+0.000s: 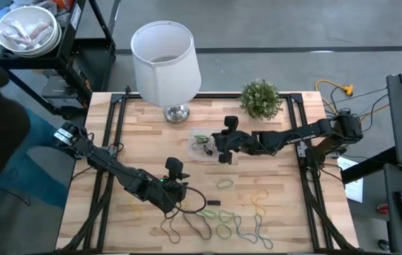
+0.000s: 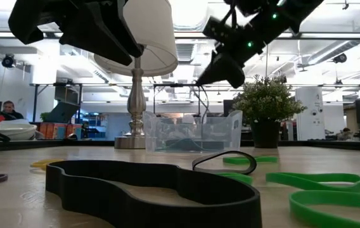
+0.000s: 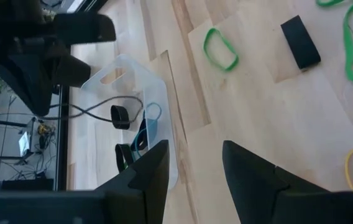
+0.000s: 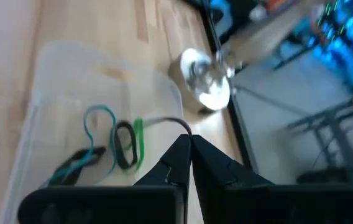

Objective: Pick and place rubber bands into bin
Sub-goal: Put the purple rubber band into the transparent bin, then put the black rubber band into the transparent bin

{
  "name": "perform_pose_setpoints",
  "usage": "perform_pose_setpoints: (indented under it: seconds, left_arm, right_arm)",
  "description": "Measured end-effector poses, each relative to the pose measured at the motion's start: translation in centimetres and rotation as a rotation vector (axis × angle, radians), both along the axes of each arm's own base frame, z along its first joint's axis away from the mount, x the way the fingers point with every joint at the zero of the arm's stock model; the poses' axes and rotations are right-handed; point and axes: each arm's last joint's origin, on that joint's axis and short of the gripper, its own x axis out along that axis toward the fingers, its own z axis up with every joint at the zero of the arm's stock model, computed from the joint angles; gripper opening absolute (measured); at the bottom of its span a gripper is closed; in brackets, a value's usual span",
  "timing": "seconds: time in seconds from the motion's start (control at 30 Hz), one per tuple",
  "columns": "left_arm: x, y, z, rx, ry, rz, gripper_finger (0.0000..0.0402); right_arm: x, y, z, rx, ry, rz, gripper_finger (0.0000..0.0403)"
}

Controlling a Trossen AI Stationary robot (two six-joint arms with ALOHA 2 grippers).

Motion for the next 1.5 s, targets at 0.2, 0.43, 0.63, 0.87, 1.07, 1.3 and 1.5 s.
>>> perform_pose_setpoints:
  seconds: [0.2,0.43,0.63,0.87,1.07,1.3,1.5]
  left_arm:
    - [0.0,0.0,0.0,0.0,0.0,0.0,0.0135]
    - [0.0,0.0,0.0,0.0,-0.001,0.0,0.0135]
    - [-0.1,0.0,-0.2,-0.022,0.005,-0.002,0.0135]
    - [-0.1,-0.8,-0.6,-0.309,0.099,-0.111,0.0135]
    - [0.6,-1.5,-1.5,-0.396,0.098,-0.134,0.0135]
    - [2.2,-2.2,-3.9,-0.486,0.172,-0.267,0.0135]
    - [3.4,-1.8,-5.1,-0.505,0.192,-0.245,0.0135]
  right_arm:
    - [-0.5,-1.4,-0.8,0.114,0.047,-0.021,0.0012]
    - [-0.5,-1.3,-0.9,0.155,0.058,0.024,0.0066]
    - [-0.7,-1.3,-1.1,0.159,0.078,0.02,0.0111]
    - [-1.1,0.5,-1.4,0.243,0.143,0.115,0.0125]
    - [-1.3,2.9,-1.7,0.397,0.179,0.26,0.0113]
    - [-2.1,5.1,-1.2,0.433,0.206,0.317,0.0099]
    - [-3.5,6.2,0.5,0.482,0.178,0.317,0.0088]
